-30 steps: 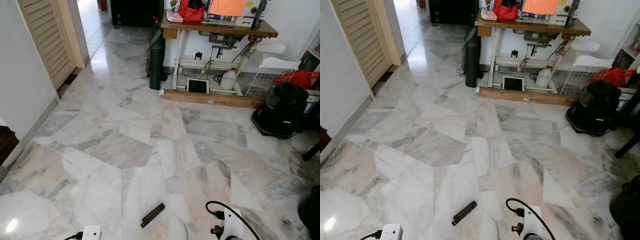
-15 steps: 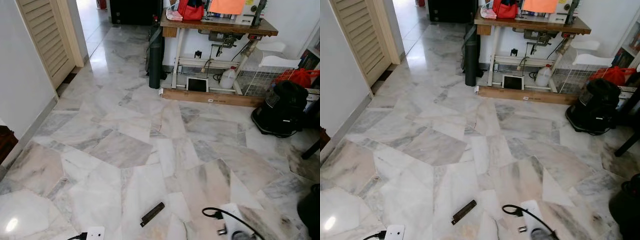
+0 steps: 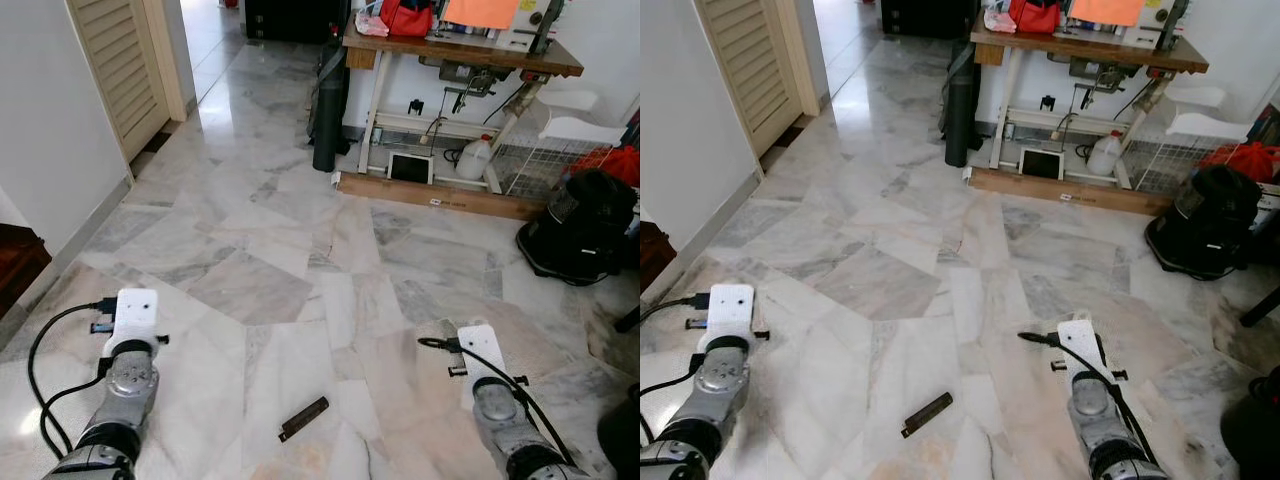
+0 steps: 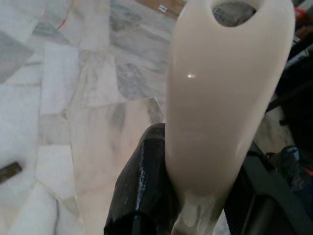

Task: Sweep floor

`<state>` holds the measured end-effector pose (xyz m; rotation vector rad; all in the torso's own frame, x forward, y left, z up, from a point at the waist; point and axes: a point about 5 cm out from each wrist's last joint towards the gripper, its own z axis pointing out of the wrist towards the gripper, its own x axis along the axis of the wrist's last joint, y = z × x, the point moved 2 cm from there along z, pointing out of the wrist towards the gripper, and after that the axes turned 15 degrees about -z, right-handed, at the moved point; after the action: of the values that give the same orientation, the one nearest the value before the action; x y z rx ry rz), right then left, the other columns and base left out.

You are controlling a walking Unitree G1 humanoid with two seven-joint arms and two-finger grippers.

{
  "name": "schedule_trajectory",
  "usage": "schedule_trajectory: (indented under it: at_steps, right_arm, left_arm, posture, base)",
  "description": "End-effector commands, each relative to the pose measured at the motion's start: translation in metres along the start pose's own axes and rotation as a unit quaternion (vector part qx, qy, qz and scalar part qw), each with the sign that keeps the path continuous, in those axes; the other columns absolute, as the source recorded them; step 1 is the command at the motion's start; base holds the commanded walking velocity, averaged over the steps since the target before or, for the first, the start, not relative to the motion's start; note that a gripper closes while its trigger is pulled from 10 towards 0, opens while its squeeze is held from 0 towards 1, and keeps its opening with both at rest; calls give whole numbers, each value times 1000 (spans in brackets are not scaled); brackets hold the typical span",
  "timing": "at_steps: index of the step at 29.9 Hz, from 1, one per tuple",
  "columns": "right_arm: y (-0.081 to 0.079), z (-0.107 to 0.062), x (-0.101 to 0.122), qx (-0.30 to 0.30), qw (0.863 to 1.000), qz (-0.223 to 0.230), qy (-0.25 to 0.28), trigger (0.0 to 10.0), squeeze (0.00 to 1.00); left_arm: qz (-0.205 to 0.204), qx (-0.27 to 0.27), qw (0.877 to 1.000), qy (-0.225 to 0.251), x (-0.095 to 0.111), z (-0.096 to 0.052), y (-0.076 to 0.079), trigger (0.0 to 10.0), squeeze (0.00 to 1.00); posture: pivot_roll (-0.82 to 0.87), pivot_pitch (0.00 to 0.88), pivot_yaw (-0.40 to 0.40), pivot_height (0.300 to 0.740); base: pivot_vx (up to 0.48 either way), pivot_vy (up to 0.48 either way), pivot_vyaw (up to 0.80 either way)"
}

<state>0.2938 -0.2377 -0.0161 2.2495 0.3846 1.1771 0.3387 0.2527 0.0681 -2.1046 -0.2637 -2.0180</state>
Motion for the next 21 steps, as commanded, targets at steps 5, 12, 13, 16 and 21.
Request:
schedule_trajectory:
  at_steps: [5,12,13,16,21]
  right_arm:
    - [25,3,16,-87,995,26,35,10000,0]
    - [49,5,32,-153,985,36,71,10000,0]
    - [54,4,37,-168,981,43,83,10000,0]
    - [61,4,46,-193,974,55,103,10000,0]
    - [62,3,58,-197,967,106,125,10000,0]
  left_arm:
    - [-96,-93,991,-13,11,7,32,10000,0]
    - [-105,-123,987,-9,16,7,39,10000,0]
    - [-104,-130,986,-7,18,8,40,10000,0]
    - [-104,-144,984,-1,23,10,41,10000,0]
    - [-115,-181,977,0,30,11,48,10000,0]
  posture:
    - [-101,17,-81,740]
    - [-102,18,-80,740]
    - [-102,18,-80,740]
    - [-102,18,-80,740]
    - [-94,20,-78,740]
  base:
    - [0,0,0]
    - [0,0,0]
    - [0,0,0]
    - [0,0,0]
    - [0,0,0]
